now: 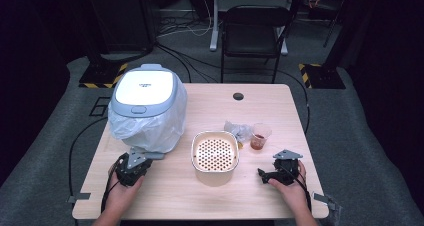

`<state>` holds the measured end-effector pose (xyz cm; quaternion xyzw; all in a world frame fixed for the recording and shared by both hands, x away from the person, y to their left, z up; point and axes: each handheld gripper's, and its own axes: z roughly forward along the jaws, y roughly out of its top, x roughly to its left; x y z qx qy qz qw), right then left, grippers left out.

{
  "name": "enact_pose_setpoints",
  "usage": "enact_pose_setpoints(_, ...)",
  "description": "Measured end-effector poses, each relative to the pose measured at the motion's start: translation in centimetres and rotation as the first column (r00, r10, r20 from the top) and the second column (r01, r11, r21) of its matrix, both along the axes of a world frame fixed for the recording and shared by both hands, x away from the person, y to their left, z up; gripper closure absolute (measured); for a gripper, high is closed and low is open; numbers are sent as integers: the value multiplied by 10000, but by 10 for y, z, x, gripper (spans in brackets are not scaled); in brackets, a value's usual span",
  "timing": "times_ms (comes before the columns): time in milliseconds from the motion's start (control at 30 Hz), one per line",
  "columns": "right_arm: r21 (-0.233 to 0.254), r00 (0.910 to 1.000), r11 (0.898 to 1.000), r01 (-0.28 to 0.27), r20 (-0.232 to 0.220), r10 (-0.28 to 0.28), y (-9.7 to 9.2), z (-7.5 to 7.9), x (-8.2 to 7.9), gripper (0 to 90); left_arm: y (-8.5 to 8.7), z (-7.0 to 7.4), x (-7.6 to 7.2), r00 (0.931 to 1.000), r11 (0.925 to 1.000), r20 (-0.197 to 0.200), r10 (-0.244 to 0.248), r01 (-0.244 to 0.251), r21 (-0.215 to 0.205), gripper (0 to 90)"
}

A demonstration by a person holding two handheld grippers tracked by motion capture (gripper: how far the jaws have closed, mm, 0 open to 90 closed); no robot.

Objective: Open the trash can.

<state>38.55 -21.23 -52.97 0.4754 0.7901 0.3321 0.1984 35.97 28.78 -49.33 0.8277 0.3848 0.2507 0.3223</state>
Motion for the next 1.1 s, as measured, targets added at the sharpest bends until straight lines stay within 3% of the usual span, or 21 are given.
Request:
enact_pose_setpoints(200, 2, 10000, 10000, -1, -1, 1, 0, 0, 0, 0, -8, 9, 11, 9985, 9956, 121, -525, 514, 784, 900)
enact_pose_setpoints(267, 5, 10000, 10000, -3, 5, 3, 0, 0, 0, 0, -12, 12, 15, 9973, 9900, 86, -734, 718, 1214, 900)
enact_pose_setpoints(400, 0, 10000, 10000, -1, -1, 1, 0, 0, 0, 0, -17, 13, 22, 9958, 9830, 98, -911, 883, 1608, 900)
enact_pose_setpoints(600, 0, 10000, 10000, -5, 6, 5, 0, 0, 0, 0, -18, 9, 32, 9979, 9844, -384, -525, 582, 1662, 900)
enact_pose_setpoints(700, 0, 10000, 10000, -2, 2, 2, 0, 0, 0, 0, -16, 8, 33, 9987, 9855, -266, -428, 465, 1630, 900)
enact_pose_setpoints(767, 6, 10000, 10000, -4, 5, 4, 0, 0, 0, 0, -16, 6, 34, 9987, 9900, -468, -224, 287, 1383, 900)
enact_pose_setpoints(900, -2, 10000, 10000, -5, 0, 5, 0, 0, 0, 0, -16, 4, 35, 9986, 9878, -436, -314, 377, 1511, 900)
enact_pose_setpoints(933, 3, 10000, 10000, 0, 3, 0, 0, 0, 0, 0, -16, 3, 37, 9976, 9885, -618, -321, 408, 1454, 900)
enact_pose_setpoints(967, 1, 10000, 10000, 1, 5, -1, 0, 0, 0, 0, -17, 2, 37, 9985, 9911, -507, -182, 246, 1305, 900)
enact_pose_setpoints(1033, 8, 10000, 10000, 1, 9, -1, 0, 0, 0, 0, -18, 3, 39, 9975, 9900, -688, -131, 226, 1395, 900)
enact_pose_setpoints(1100, 3, 10000, 10000, 3, 6, -3, 0, 0, 0, 0, -19, 3, 39, 9981, 9873, -593, -185, 276, 1565, 900)
